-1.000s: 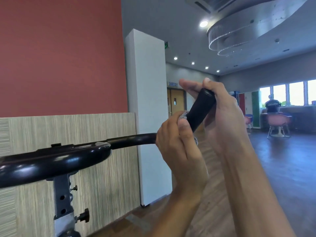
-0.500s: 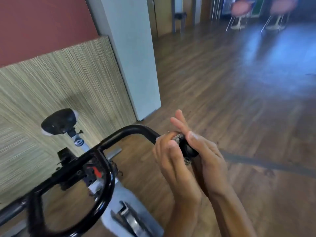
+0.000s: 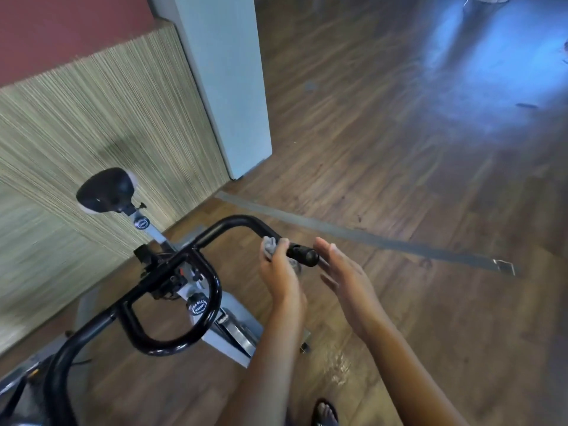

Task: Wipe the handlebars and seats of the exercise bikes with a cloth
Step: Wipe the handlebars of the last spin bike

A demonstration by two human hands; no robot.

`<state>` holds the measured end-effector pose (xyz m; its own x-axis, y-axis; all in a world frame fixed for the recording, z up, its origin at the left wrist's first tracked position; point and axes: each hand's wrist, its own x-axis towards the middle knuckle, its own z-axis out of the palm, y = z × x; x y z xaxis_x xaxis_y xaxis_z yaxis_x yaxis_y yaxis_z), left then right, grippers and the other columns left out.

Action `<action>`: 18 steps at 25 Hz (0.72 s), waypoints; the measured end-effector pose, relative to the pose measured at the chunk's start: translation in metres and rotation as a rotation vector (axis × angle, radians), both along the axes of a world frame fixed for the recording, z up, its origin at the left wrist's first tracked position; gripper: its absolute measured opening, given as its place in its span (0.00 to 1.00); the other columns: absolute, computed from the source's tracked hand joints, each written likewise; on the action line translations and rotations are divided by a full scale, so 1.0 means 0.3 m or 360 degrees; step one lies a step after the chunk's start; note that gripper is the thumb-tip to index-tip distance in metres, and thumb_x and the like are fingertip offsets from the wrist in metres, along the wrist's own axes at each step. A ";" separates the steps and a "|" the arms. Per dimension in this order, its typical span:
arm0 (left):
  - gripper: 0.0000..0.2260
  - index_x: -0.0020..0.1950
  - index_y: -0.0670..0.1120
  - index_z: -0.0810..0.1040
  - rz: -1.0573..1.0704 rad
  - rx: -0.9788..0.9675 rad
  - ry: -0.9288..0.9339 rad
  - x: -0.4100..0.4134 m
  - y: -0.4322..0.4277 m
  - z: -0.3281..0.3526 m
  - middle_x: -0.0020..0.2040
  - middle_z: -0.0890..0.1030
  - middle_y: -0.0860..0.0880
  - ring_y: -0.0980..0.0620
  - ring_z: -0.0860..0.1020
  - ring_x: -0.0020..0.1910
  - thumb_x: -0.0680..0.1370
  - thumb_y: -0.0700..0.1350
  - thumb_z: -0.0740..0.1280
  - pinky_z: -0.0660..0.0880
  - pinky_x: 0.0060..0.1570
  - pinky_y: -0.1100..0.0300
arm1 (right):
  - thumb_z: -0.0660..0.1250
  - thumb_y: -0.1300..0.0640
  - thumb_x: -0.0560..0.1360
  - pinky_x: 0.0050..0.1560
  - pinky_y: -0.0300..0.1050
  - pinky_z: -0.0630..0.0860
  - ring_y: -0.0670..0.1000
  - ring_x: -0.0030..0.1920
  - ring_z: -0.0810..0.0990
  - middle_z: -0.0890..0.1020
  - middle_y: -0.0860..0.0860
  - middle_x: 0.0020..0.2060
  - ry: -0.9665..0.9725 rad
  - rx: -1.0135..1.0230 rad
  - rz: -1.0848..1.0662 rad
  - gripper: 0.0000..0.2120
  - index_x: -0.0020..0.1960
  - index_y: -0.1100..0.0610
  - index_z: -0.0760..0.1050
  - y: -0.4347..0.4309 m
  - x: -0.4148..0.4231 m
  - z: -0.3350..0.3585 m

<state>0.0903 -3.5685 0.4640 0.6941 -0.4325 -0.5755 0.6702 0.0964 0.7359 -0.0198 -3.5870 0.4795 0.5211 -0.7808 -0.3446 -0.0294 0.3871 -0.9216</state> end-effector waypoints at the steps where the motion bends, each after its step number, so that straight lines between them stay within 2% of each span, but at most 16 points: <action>1: 0.14 0.63 0.45 0.77 0.0042 -0.0020 0.0015 0.027 -0.002 0.019 0.58 0.82 0.45 0.47 0.81 0.55 0.78 0.44 0.69 0.76 0.60 0.50 | 0.58 0.42 0.81 0.74 0.55 0.66 0.42 0.66 0.76 0.79 0.42 0.66 0.0032 -0.0012 -0.0038 0.22 0.71 0.48 0.74 -0.002 -0.018 0.011; 3: 0.09 0.57 0.45 0.79 0.0100 -0.0096 0.0037 0.069 0.044 0.061 0.51 0.82 0.48 0.50 0.80 0.50 0.77 0.40 0.70 0.75 0.55 0.56 | 0.59 0.46 0.82 0.72 0.56 0.68 0.44 0.63 0.79 0.82 0.44 0.62 0.0114 -0.0021 -0.0094 0.17 0.68 0.49 0.77 0.000 -0.040 0.043; 5: 0.09 0.54 0.45 0.76 0.0001 -0.0343 0.0028 0.122 0.097 0.121 0.46 0.81 0.51 0.52 0.80 0.47 0.76 0.35 0.69 0.74 0.53 0.58 | 0.62 0.50 0.82 0.70 0.52 0.71 0.43 0.61 0.81 0.83 0.44 0.59 0.0142 -0.0101 -0.0052 0.14 0.65 0.50 0.79 0.013 -0.043 0.102; 7: 0.12 0.54 0.45 0.75 -0.0132 -0.0590 0.0148 0.155 0.143 0.166 0.45 0.80 0.50 0.52 0.80 0.48 0.76 0.30 0.66 0.74 0.56 0.57 | 0.65 0.51 0.80 0.66 0.44 0.73 0.40 0.60 0.80 0.84 0.43 0.58 0.0178 -0.0272 0.0011 0.12 0.62 0.48 0.80 0.024 -0.028 0.158; 8: 0.14 0.55 0.45 0.75 -0.0179 -0.0608 0.0207 0.170 0.158 0.187 0.46 0.81 0.48 0.50 0.80 0.49 0.75 0.29 0.64 0.75 0.58 0.56 | 0.67 0.50 0.80 0.64 0.42 0.73 0.39 0.60 0.79 0.84 0.43 0.58 0.0205 -0.0359 0.0036 0.11 0.61 0.47 0.81 0.023 -0.012 0.179; 10: 0.14 0.56 0.42 0.77 -0.0222 -0.0618 0.0343 0.189 0.173 0.227 0.47 0.83 0.46 0.48 0.82 0.50 0.75 0.29 0.61 0.75 0.63 0.53 | 0.69 0.47 0.78 0.66 0.43 0.71 0.39 0.63 0.77 0.82 0.43 0.60 0.0291 -0.0522 -0.0020 0.12 0.61 0.44 0.80 0.019 0.021 0.206; 12: 0.11 0.54 0.42 0.79 -0.0311 -0.0588 0.0376 0.198 0.165 0.267 0.47 0.85 0.45 0.48 0.84 0.48 0.76 0.32 0.62 0.76 0.61 0.51 | 0.69 0.46 0.78 0.70 0.44 0.69 0.39 0.67 0.74 0.79 0.42 0.64 0.0266 -0.0517 -0.0091 0.15 0.64 0.44 0.78 0.016 0.067 0.224; 15: 0.07 0.54 0.42 0.80 -0.0498 -0.0536 0.0318 0.208 0.122 0.310 0.48 0.85 0.44 0.47 0.84 0.48 0.78 0.35 0.65 0.78 0.57 0.52 | 0.71 0.41 0.74 0.74 0.44 0.66 0.40 0.70 0.69 0.73 0.43 0.69 0.0232 -0.0597 -0.0127 0.25 0.69 0.46 0.73 -0.020 0.132 0.236; 16: 0.07 0.55 0.41 0.80 -0.0585 -0.0569 0.0310 0.217 0.100 0.318 0.49 0.85 0.43 0.46 0.84 0.49 0.78 0.36 0.65 0.78 0.58 0.52 | 0.72 0.39 0.73 0.74 0.46 0.65 0.42 0.71 0.69 0.73 0.44 0.70 0.0154 -0.0571 -0.0078 0.29 0.70 0.48 0.72 -0.052 0.147 0.233; 18: 0.09 0.57 0.39 0.80 -0.0757 -0.0562 0.0213 0.227 0.048 0.313 0.52 0.84 0.42 0.46 0.83 0.51 0.77 0.37 0.67 0.78 0.58 0.53 | 0.71 0.41 0.73 0.73 0.51 0.68 0.50 0.70 0.73 0.76 0.52 0.69 -0.0215 -0.0258 0.0190 0.32 0.71 0.54 0.72 -0.135 0.164 0.213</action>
<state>0.1584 -3.5541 0.5580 0.3094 -0.8581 -0.4099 0.7843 -0.0134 0.6202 0.0295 -3.6274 0.5434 0.6461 -0.7502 -0.1408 0.0616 0.2351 -0.9700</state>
